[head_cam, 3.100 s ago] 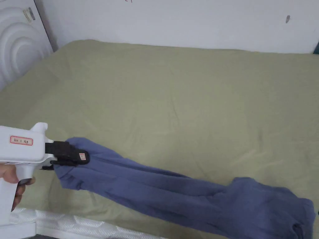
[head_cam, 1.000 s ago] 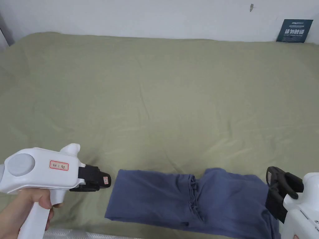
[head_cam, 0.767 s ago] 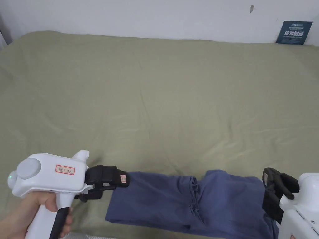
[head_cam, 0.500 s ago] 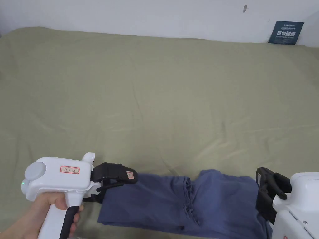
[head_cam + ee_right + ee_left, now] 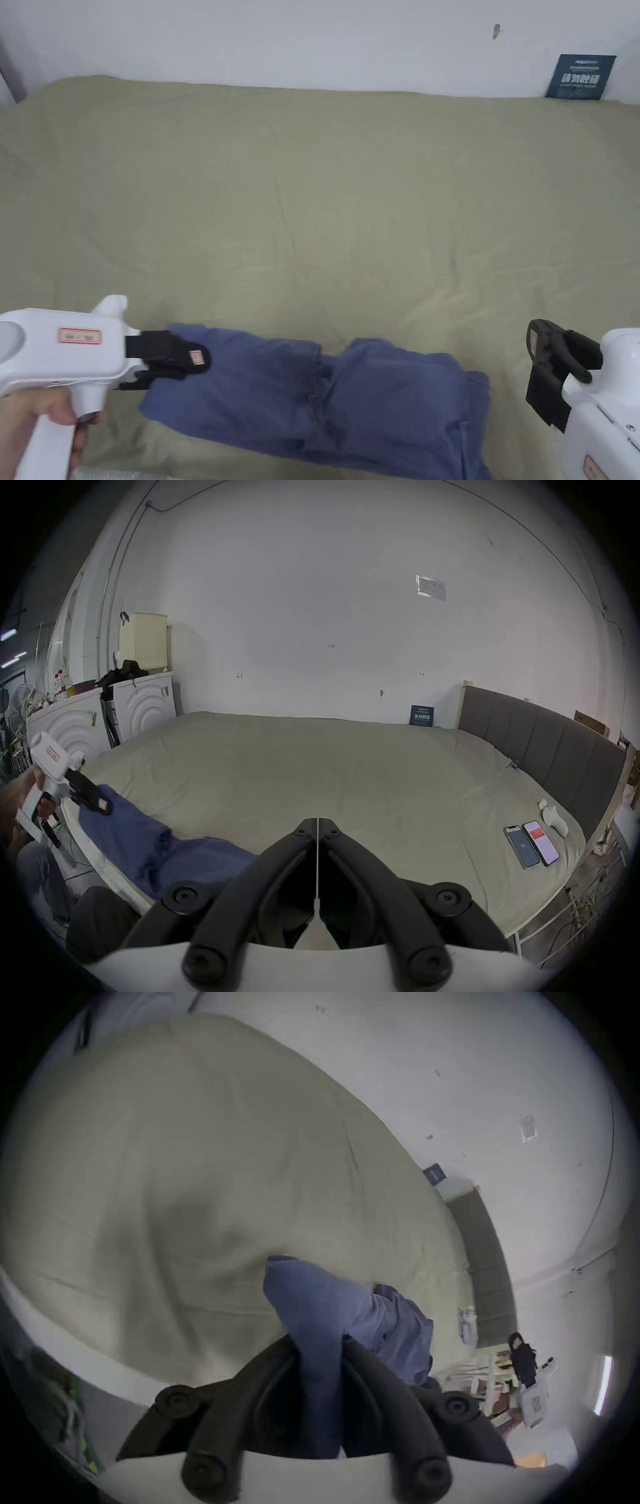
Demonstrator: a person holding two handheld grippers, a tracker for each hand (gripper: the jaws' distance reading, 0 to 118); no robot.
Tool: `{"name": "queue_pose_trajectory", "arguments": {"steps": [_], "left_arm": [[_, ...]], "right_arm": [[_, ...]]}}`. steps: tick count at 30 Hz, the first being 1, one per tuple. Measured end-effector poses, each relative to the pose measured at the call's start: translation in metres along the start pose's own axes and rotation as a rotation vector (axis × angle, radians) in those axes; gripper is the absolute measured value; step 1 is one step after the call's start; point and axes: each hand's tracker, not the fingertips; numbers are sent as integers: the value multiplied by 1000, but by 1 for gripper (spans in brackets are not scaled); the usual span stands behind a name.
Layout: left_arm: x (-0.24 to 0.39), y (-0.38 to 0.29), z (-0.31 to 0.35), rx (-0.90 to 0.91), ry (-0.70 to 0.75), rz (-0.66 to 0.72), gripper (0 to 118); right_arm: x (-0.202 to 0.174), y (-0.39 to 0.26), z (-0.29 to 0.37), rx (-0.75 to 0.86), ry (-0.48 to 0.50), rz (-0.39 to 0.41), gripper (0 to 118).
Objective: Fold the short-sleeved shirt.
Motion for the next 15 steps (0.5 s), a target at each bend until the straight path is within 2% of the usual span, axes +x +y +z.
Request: {"name": "queue_pose_trajectory", "arguments": {"steps": [4, 5, 7, 10, 15], "left_arm": [[-18, 8, 58, 69, 149, -26, 11], [9, -9, 72, 93, 161, -20, 11], [20, -11, 83, 94, 198, -27, 11], [44, -15, 76, 82, 254, -106, 11], [105, -27, 40, 33, 212, -224, 11]], "right_arm": [[-2, 3, 1, 18, 18, 12, 1], [-3, 4, 1, 22, 22, 9, 1], [-4, 5, 1, 27, 28, 8, 1], [-6, 4, 2, 30, 33, -2, 1], [-7, -1, 7, 21, 36, 0, 1]]}}
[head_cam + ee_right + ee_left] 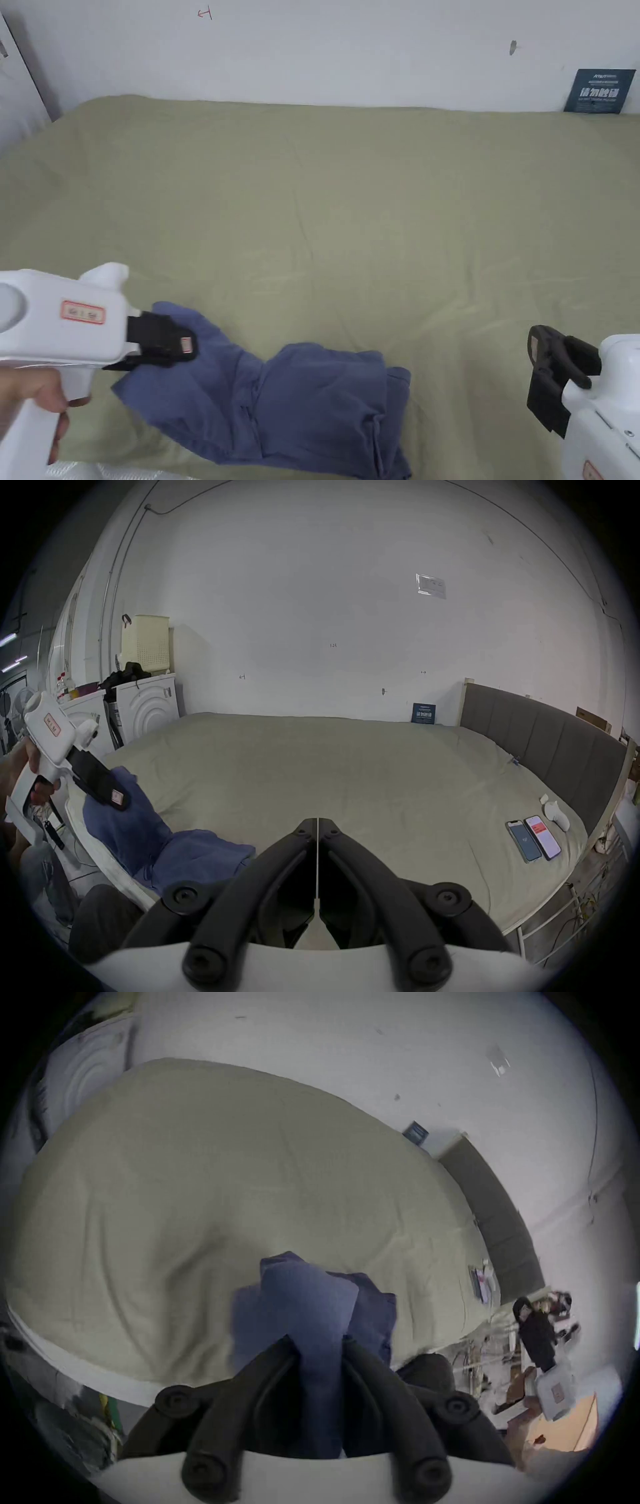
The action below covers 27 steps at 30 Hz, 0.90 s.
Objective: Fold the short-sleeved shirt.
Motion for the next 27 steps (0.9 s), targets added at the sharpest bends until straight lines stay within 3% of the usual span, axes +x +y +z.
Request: {"name": "queue_pose_trajectory", "arguments": {"steps": [6, 7, 8, 9, 10, 11, 15, 16, 17, 18, 19, 22, 27], "left_arm": [[67, 0, -59, -79, 26, -175, 11], [76, -3, -71, -96, 29, -198, 18], [85, -5, -85, -119, 25, -208, 42], [92, -7, -99, -142, 21, -208, 96], [103, -14, -113, -153, 17, -203, 118], [108, -16, -129, -170, 7, -199, 118], [120, -30, -171, -236, -28, -254, 102], [117, -30, -166, -189, -45, -243, 91], [115, -27, -157, -162, -72, -226, 68], [114, -26, -148, -164, -81, -210, 10], [104, -22, -138, -160, -101, -168, 0], [80, -12, -110, -66, -218, -78, 0], [52, -22, -125, -129, -315, -11, 0]], "right_arm": [[8, -4, 5, -14, -14, -5, 1], [9, -6, 5, -17, -18, -4, 1], [10, -7, 6, -19, -21, -5, 1], [12, -9, 6, -23, -24, -8, 1], [14, -11, 7, -26, -26, -12, 1], [16, -12, 7, -31, -32, -17, 1], [24, -17, 8, -50, -52, -27, 1], [26, -17, 9, -55, -58, -30, 1], [29, -18, 11, -55, -64, -33, 1], [31, -18, 11, -56, -70, -37, 1], [33, -19, 11, -60, -75, -42, 1], [36, -20, 8, -67, -81, -57, 1], [31, -21, 4, -70, -70, -82, 1]]}}
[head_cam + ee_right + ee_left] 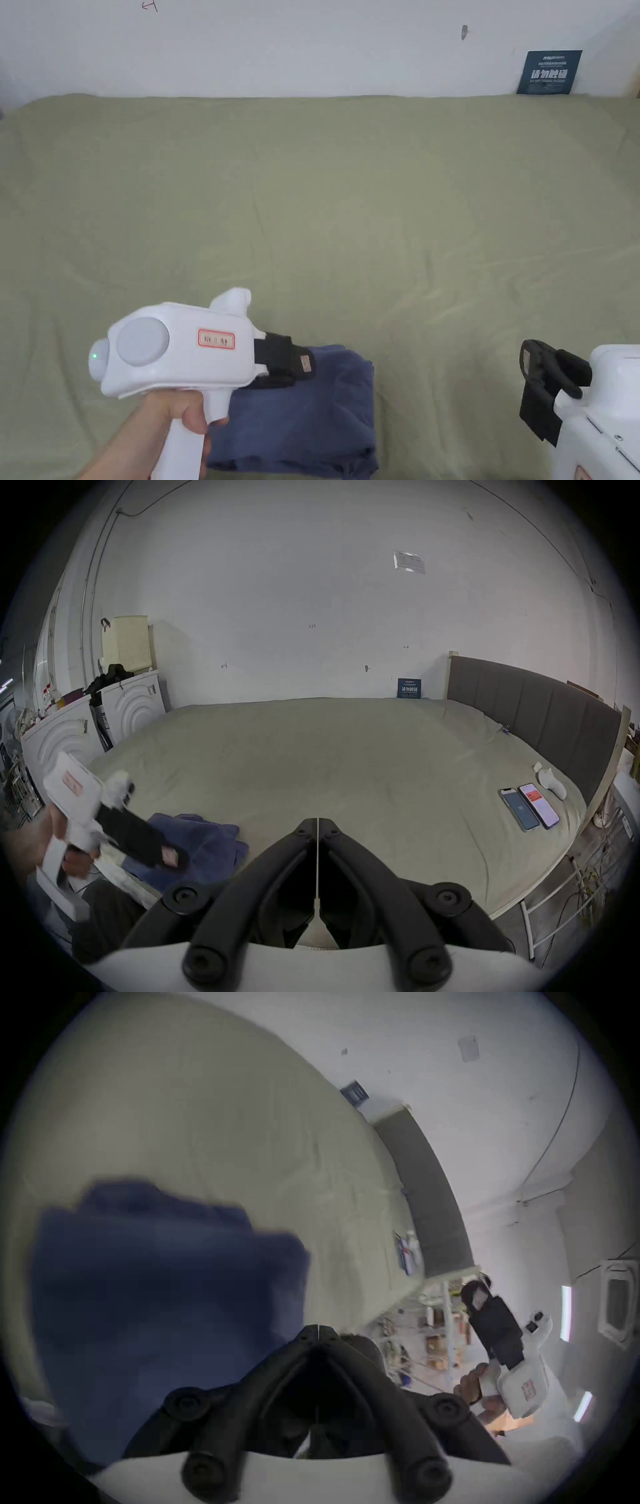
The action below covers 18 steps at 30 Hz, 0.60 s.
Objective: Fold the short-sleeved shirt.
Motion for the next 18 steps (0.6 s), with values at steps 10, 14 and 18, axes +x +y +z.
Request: {"name": "queue_pose_trajectory", "arguments": {"steps": [10, 14, 18], "left_arm": [[-33, -66, -92, -159, -158, -19, 0], [-17, -56, -56, -98, -143, -62, 0], [-19, -34, 7, 1, -105, -82, 0]], "right_arm": [[-11, -9, -5, -63, 32, 7, 1], [-17, -14, -13, -114, 83, -4, 1], [-39, -17, -42, -226, 256, -48, 1]]}}
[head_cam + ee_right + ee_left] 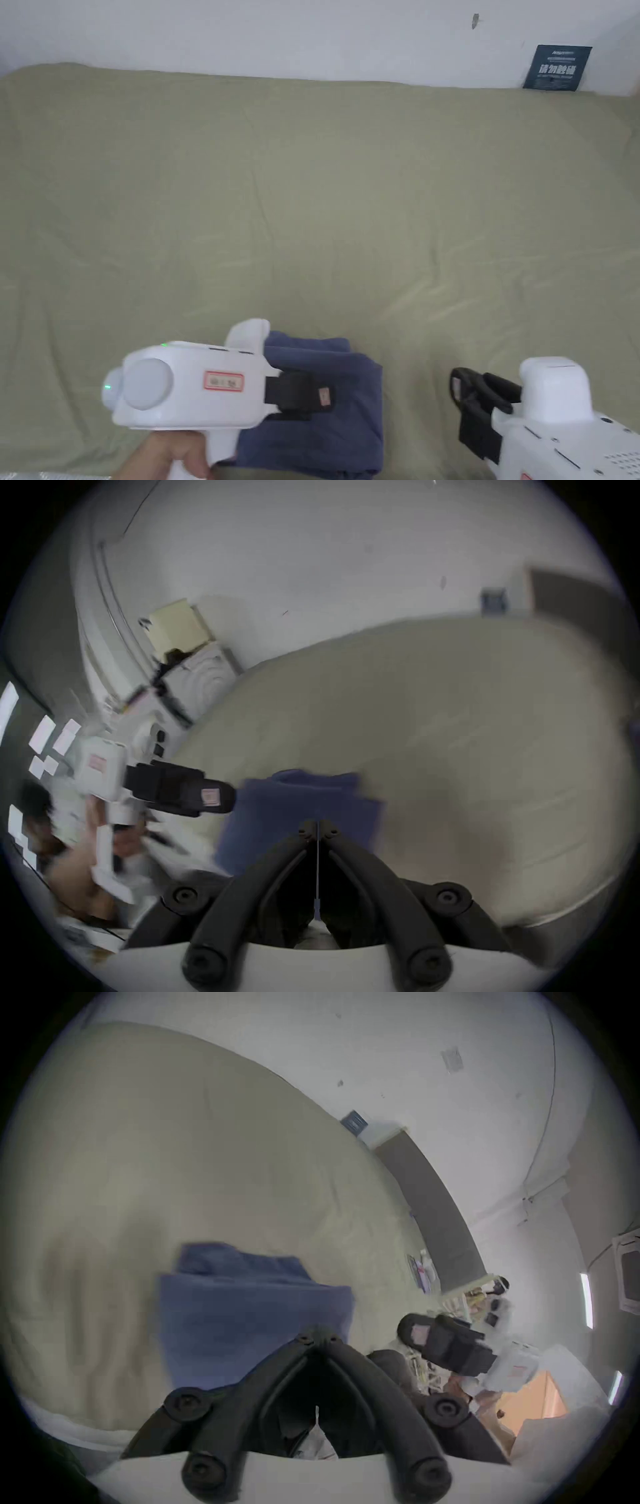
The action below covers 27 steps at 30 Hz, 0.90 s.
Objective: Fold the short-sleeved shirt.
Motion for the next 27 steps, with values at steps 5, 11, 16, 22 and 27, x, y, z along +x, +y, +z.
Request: {"name": "queue_pose_trajectory", "arguments": {"steps": [5, 11, 16, 22, 27], "left_arm": [[-34, 28, 56, 76, 99, 22, 0], [-76, 32, 70, 44, 178, 72, 61], [-103, 37, 59, -11, 74, 137, 118], [-129, 33, 13, -100, -179, 260, 73], [-120, 29, -5, -41, -134, 244, 27]], "right_arm": [[-5, 2, -82, -200, 424, -278, 1], [16, -23, -181, -417, 651, -512, 1], [55, -53, -219, -471, 836, -781, 1], [51, -50, -213, -473, 823, -741, 1], [47, -46, -209, -482, 809, -738, 1]]}}
